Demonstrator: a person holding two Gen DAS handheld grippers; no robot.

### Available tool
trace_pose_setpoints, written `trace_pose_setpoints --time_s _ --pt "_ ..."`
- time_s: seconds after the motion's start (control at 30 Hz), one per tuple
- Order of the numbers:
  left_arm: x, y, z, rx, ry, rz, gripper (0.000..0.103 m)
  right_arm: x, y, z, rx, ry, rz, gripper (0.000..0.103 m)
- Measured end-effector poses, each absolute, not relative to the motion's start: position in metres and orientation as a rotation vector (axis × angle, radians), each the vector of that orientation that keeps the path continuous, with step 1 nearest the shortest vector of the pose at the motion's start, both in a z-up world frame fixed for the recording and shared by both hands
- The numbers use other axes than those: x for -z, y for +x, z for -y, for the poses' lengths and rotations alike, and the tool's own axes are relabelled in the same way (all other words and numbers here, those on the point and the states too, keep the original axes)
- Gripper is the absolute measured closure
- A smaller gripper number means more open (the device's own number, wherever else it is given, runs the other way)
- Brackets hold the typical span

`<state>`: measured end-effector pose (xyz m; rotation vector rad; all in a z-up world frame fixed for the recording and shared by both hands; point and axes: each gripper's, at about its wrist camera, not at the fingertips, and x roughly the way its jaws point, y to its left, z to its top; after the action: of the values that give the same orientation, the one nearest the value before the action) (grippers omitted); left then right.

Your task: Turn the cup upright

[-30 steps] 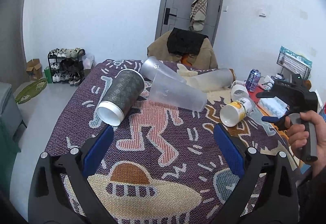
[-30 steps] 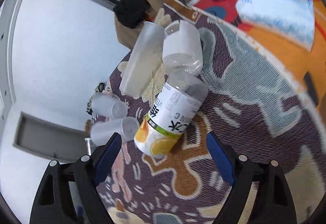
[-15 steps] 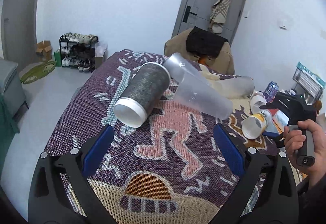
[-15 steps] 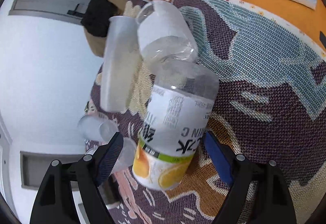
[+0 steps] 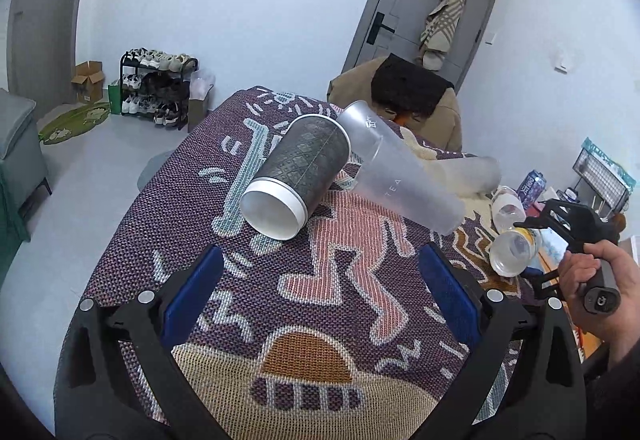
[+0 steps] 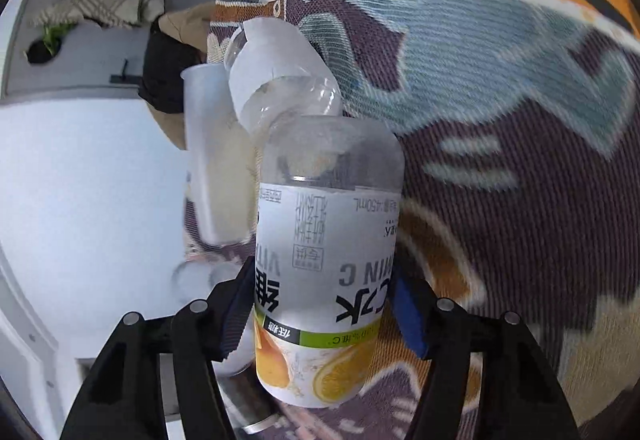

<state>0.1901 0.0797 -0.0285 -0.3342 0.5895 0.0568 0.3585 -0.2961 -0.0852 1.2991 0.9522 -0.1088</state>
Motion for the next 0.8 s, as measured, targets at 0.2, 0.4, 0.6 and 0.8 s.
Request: trace_pose_setpoints --time_s 0.2,0.4,0.6,0.8 --pt "0.027 0.173 -0.08 -0.036 -0.348 -0.581 0.006 0.073 0.306 0.286 0.086 1.377 -0.866 0.041" --pt "0.025 0.152 -0.079 -0.012 -0.352 -0.572 0.006 0.072 0.246 0.273 0.118 1.434 -0.795 0.041" --pt "0.024 0.13 -0.079 0.018 -0.342 -0.562 0.006 0.073 0.187 0.252 0.164 1.449 -0.739 0.041" --pt "0.025 0.109 -0.077 0.05 -0.33 -0.565 0.006 0.081 0.141 0.231 0.165 1.449 -0.731 0.041"
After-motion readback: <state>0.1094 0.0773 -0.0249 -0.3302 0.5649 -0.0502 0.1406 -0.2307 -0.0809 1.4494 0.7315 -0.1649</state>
